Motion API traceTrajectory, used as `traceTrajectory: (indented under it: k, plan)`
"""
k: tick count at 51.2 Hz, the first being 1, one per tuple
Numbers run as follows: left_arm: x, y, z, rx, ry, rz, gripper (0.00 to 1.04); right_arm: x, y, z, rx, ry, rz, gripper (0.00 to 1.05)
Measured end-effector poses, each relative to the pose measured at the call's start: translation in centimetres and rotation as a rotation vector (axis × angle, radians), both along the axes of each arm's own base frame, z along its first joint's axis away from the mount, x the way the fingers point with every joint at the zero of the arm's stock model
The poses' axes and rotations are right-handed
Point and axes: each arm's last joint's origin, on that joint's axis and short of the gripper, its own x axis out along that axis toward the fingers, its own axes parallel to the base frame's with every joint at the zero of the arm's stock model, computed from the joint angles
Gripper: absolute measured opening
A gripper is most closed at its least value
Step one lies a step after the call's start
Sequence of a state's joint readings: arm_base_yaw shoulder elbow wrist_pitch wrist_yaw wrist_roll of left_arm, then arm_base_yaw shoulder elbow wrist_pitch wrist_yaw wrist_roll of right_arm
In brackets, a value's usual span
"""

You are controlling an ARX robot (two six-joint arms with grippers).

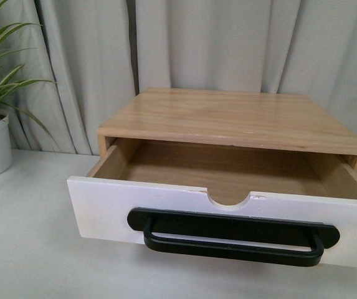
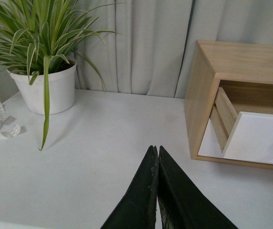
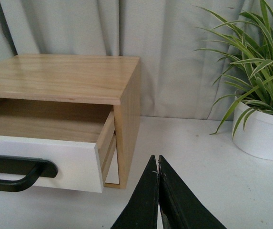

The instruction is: Pull drawer

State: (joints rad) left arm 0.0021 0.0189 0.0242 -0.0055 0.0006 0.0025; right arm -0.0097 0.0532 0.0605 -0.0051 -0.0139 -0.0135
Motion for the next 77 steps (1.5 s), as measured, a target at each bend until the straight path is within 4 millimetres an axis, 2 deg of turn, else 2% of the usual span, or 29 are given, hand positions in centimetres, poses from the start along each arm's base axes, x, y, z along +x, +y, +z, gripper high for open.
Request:
traceTrajectory:
  k: [8,14,30,32,44,50,60,62,77]
  plan:
    - [0.0,0.0,-0.4,-0.001,-0.001,0.0,0.04,0.0,0.0,-0.4,0.001,0.003,-0.007,0.01]
    - [0.0,0.0,-0.4,-0.001,-0.002,0.0,0.04,0.0,0.0,-1.4,0.001,0.003,-0.004,0.01]
    - [0.0,0.0,-0.4,-0.001,-0.002,0.0,0.04,0.0,0.0,-1.4,0.001,0.002,-0.006,0.01]
    - [0.0,0.0,-0.4,-0.003,-0.002,0.0,0.05,0.0,0.0,-1.4,0.001,0.002,-0.006,0.05]
    - [0.0,0.0,-0.4,-0.004,-0.003,0.0,0.42,0.0,0.0,-1.4,0.001,0.002,-0.006,0.44]
    - [0.0,0.0,-0.4,-0.004,-0.003,0.0,0.65,0.0,0.0,-1.4,0.001,0.002,-0.006,0.65]
    - [0.0,0.0,-0.4,-0.004,-0.003,0.0,0.97,0.0,0.0,-1.4,0.002,0.002,-0.006,0.98]
    - [0.0,0.0,-0.4,-0.003,-0.003,0.0,1.01,0.0,0.0,-1.4,0.003,0.002,-0.006,0.97]
    - [0.0,0.0,-0.4,-0.004,-0.003,0.0,0.99,0.0,0.0,-1.4,0.003,0.002,-0.006,0.96]
